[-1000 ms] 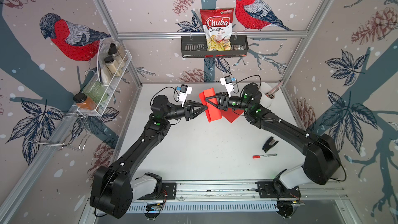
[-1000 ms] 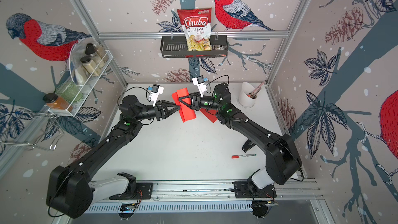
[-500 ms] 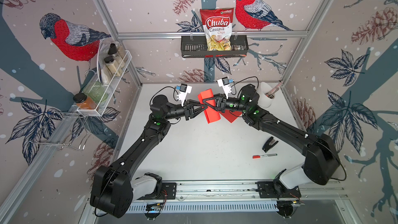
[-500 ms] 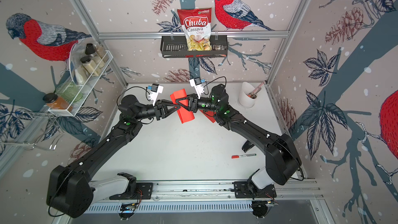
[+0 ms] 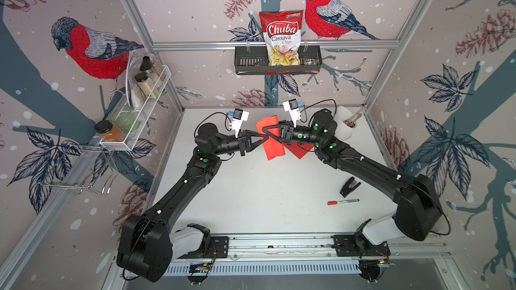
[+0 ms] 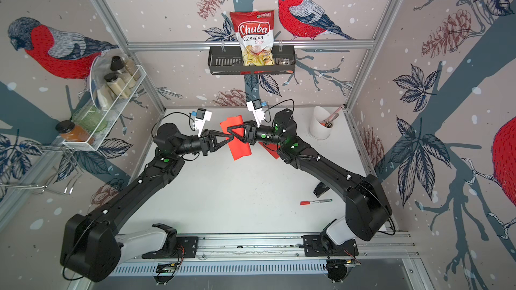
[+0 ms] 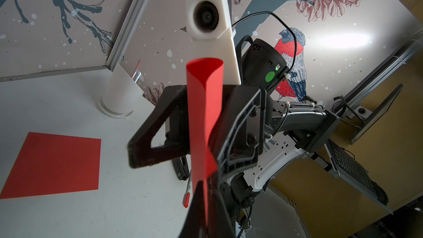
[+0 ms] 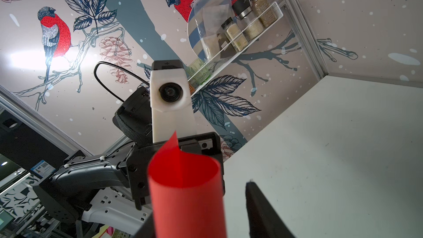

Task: Fold the square paper along the opposite sides
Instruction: Fold the paper.

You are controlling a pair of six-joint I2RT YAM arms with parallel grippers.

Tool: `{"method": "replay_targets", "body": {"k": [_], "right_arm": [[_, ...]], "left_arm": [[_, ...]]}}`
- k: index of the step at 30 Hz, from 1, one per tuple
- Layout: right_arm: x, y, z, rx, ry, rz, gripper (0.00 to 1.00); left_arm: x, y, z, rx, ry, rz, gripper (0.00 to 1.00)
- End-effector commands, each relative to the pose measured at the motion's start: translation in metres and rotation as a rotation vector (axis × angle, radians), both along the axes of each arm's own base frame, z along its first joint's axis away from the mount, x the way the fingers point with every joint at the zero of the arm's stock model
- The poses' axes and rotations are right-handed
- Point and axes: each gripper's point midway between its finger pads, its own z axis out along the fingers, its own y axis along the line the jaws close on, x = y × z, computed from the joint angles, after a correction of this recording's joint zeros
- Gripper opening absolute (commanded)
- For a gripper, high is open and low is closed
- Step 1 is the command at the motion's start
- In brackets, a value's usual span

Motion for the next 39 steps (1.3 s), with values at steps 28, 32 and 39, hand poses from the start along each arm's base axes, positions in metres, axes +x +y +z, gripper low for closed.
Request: {"method": "replay_targets", "body": {"k": [28,32,39], "right_arm": [[-0.051,-0.048,0.019,0.110,-0.068,0.305,0.49],[-0.048,-0.043,0.015,0.082,-0.071,0.295,0.44],[-0.043,-0.035,0.008,0.033,-0.067,0.271,0.35]], "left_arm": [[-0.011,-0.009,0.027,-0.020,-0.084,-0.162,0.00],[-0.013,-0.009,0.027,-0.020,-0.088,-0.167,0.01],[-0.018,-0.008,0.032,-0.026,-0.101,-0.179,0.12]]}}
